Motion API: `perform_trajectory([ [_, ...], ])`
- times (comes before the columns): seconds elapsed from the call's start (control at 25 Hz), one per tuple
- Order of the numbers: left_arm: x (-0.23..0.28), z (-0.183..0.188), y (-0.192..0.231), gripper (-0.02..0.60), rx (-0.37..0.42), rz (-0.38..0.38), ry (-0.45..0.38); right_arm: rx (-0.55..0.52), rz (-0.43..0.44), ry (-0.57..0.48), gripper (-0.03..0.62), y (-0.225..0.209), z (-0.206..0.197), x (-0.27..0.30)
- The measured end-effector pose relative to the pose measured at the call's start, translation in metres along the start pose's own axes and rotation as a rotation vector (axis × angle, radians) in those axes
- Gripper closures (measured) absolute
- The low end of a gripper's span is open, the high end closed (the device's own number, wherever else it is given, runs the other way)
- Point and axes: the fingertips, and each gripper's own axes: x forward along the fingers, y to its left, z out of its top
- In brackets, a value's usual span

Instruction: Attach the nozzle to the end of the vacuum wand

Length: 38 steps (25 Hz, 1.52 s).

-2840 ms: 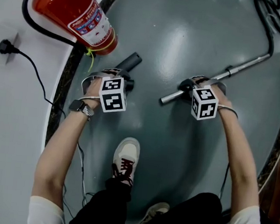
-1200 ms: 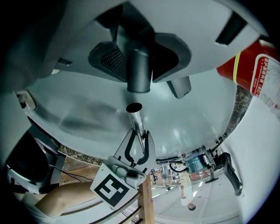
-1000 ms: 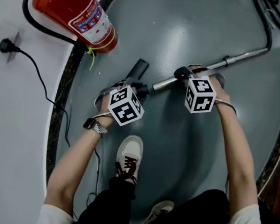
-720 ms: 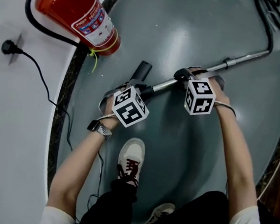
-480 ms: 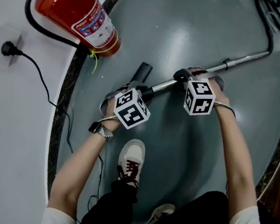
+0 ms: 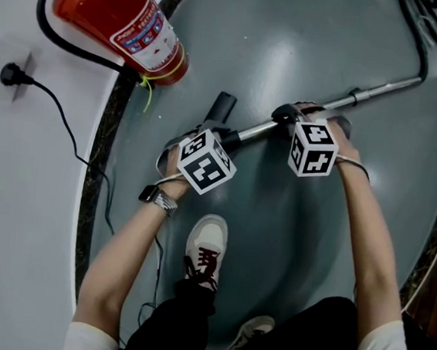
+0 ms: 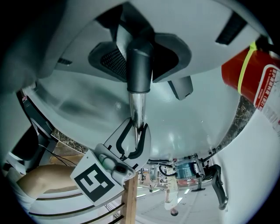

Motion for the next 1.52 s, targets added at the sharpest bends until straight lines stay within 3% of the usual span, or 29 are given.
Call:
perform_trajectory([
  [0.36,0.000,0.001,-0.002,0.400,-0.003,-0.011,-0.002,-0.005,0.012,-0.003,0.430,0.000,0.000,0.001],
  [0.88,-0.004,0.008,0.004,0.402,-0.092,-0.022,-0.030,0.013,-0.012,-0.025,0.430,-0.005,0.004,-0.004],
  [0.96,-0.004,0.009,0.003,0.403,-0.053,-0.014,-0.021,0.007,-0.005,-0.024,0.430,-0.004,0.005,-0.004],
  [1.12,-0.005,0.010,-0.005,0.405,0.108,-0.010,0.024,-0.011,0.005,-0.014,0.430,0.001,0.003,-0.001],
  [1.32,-0.004,0.011,0.002,0.407,0.093,0.017,-0.003,0.000,-0.005,-0.018,0.430,-0.001,0.004,0.000],
  [1.52,-0.002,0.010,0.004,0.407,0.023,0.001,-0.026,0.015,-0.014,-0.037,0.430,-0.003,0.008,-0.002],
])
